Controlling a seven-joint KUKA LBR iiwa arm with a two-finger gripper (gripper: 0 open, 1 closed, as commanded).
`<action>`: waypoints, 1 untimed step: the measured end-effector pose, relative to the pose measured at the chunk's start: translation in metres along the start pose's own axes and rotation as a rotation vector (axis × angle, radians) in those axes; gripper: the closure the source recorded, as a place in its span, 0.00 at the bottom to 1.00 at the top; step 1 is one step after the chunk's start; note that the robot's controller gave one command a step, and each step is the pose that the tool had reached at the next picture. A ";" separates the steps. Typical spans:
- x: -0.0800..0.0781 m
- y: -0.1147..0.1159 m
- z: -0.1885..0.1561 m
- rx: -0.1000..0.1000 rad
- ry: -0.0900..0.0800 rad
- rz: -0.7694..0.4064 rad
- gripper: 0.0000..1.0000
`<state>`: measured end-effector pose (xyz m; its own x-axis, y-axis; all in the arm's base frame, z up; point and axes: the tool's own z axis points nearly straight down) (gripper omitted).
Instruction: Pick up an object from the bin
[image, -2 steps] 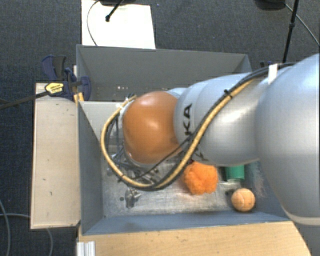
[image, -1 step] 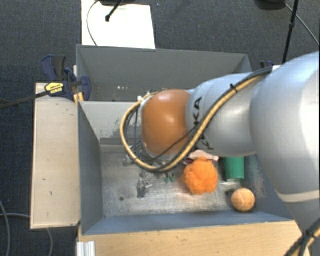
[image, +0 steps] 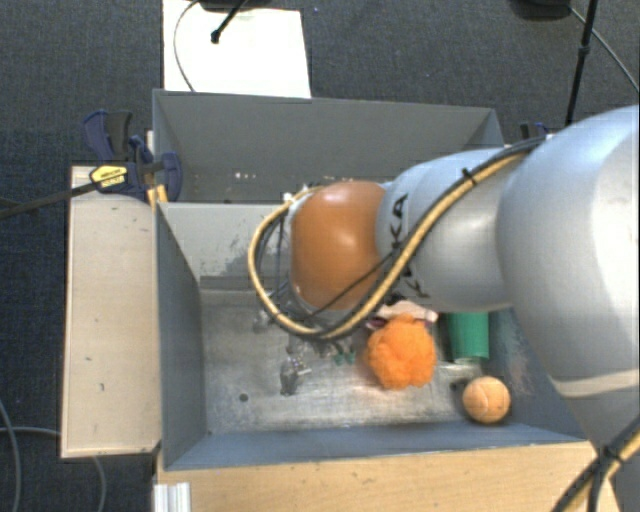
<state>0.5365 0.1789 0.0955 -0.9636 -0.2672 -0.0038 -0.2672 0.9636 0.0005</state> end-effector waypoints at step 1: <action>0.006 0.011 0.016 0.001 0.004 -0.091 0.00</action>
Offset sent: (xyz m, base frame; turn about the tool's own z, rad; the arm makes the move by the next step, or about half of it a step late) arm -0.0568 -0.0145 -0.0030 -0.0892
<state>0.5276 0.1880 0.0798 -0.9353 -0.3538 0.0002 -0.3538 0.9353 -0.0005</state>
